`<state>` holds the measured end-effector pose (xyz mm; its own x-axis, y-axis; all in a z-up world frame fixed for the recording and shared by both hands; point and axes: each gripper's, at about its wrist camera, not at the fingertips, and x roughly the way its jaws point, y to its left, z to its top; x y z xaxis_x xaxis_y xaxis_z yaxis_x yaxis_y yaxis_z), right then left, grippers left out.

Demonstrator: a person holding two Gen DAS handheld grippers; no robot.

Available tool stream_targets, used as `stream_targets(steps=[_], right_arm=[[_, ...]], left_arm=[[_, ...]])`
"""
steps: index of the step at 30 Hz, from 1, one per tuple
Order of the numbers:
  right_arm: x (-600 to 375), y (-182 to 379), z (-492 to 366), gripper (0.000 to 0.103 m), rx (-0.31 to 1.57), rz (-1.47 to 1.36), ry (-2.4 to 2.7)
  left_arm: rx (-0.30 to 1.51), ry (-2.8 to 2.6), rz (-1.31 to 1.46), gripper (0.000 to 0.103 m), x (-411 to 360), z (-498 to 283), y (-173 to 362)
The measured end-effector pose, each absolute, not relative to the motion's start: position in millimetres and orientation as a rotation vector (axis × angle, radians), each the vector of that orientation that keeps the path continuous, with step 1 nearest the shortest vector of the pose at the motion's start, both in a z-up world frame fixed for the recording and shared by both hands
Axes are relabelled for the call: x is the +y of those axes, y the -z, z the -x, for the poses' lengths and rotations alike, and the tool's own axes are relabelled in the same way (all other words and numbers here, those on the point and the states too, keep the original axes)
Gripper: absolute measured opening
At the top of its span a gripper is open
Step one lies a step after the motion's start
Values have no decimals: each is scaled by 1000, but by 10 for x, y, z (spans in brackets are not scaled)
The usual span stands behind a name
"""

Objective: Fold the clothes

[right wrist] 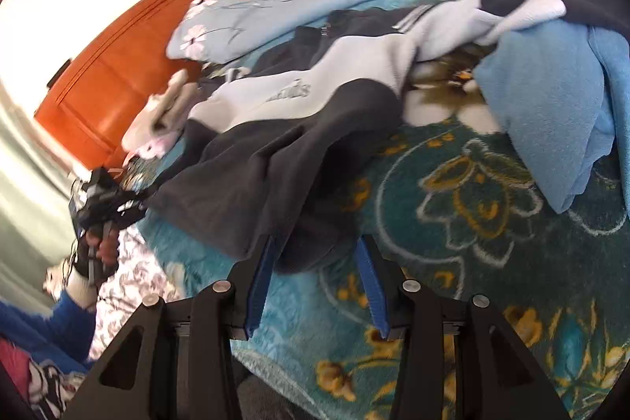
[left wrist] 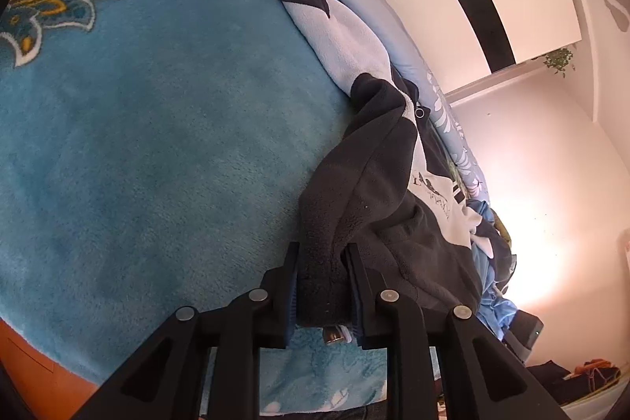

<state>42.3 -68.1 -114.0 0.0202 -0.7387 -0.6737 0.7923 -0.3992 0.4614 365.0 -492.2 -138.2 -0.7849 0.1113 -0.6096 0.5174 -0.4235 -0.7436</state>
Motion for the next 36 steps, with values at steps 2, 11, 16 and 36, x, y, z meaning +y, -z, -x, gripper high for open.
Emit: stream_targets(steps=[2, 11, 16, 36], right_arm=[[-709, 1142, -521, 45, 170, -1039, 1685], [-938, 1218, -512, 45, 331, -860, 1718], [-1088, 1279, -403, 45, 236, -911, 1681], [185, 705, -600, 17, -372, -1096, 1700]], left_arm=[[1516, 2279, -870, 24, -4931, -3628, 1382], [1533, 2208, -840, 24, -4929, -3580, 1393], [1514, 2193, -837, 24, -4907, -3552, 1351], [1335, 2506, -795, 19, -4199, -3780, 589]])
